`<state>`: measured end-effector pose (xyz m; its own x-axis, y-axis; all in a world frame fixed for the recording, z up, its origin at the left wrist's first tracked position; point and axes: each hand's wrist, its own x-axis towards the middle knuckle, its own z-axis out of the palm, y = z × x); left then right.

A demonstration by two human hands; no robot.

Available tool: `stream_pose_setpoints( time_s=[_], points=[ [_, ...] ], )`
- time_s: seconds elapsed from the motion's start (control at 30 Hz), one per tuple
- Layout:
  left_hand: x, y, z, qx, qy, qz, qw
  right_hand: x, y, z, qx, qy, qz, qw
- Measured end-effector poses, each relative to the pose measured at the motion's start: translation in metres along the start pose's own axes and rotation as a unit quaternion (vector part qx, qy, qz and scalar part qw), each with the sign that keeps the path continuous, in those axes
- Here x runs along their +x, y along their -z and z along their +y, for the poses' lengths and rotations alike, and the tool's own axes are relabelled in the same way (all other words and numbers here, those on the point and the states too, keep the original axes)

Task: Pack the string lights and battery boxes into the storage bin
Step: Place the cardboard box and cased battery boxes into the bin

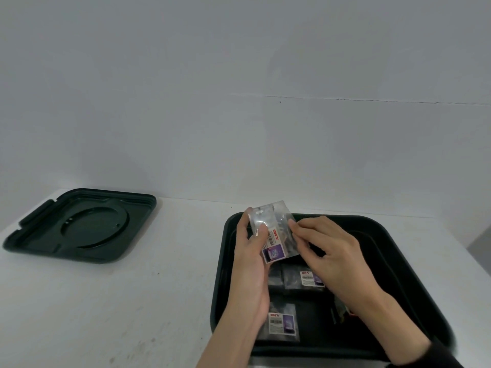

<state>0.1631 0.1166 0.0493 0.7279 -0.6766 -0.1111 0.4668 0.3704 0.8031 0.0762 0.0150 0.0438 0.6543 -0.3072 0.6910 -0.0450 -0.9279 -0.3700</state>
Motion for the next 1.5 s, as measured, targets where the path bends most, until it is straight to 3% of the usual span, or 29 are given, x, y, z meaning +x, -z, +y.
stream_pose_setpoints(
  time_s=[0.2,0.33,0.43,0.47,0.6,0.7,0.77,0.8,0.9,0.97,1.13,1.3,1.5],
  points=[
    [-0.002,0.0,0.002,0.005,0.006,0.002,1.0,0.003,0.008,-0.01,0.212,-0.147,-0.05,0.965],
    [-0.004,-0.002,0.003,-0.003,0.025,0.012,1.0,0.006,0.011,-0.008,0.395,-0.243,-0.052,0.884],
    [-0.004,-0.003,0.001,0.015,0.029,0.025,0.999,0.008,0.014,-0.008,0.484,-0.267,-0.045,0.832],
    [-0.004,-0.003,0.0,0.026,0.028,0.029,0.999,0.008,0.014,-0.01,0.469,-0.264,-0.053,0.841],
    [-0.003,-0.002,0.002,0.023,0.037,0.034,0.998,0.002,0.009,-0.015,0.266,-0.19,-0.129,0.936],
    [-0.004,0.001,0.005,0.068,0.029,0.0,0.997,0.001,0.006,-0.013,0.218,-0.153,-0.127,0.956],
    [-0.004,0.008,0.013,0.191,-0.051,-0.041,0.979,0.002,0.009,-0.012,0.234,-0.151,-0.107,0.954],
    [-0.001,0.014,0.02,0.302,-0.113,-0.07,0.944,0.002,0.011,-0.012,0.238,-0.149,-0.108,0.954],
    [0.009,0.027,0.042,0.586,-0.222,-0.173,0.76,0.003,0.012,-0.011,0.246,-0.137,-0.136,0.95],
    [0.013,0.03,0.051,0.63,-0.2,-0.203,0.722,0.002,0.01,-0.011,0.238,-0.122,-0.147,0.952],
    [0.017,0.035,0.053,0.612,-0.2,-0.176,0.745,0.001,0.01,-0.006,0.194,-0.092,-0.108,0.971],
    [0.018,0.033,0.053,0.616,-0.212,-0.171,0.739,0.001,0.01,-0.003,0.146,-0.06,-0.08,0.984],
    [0.015,0.026,0.048,0.613,-0.191,-0.185,0.744,0.001,0.015,-0.001,0.119,-0.087,-0.128,0.981]
  ],
)
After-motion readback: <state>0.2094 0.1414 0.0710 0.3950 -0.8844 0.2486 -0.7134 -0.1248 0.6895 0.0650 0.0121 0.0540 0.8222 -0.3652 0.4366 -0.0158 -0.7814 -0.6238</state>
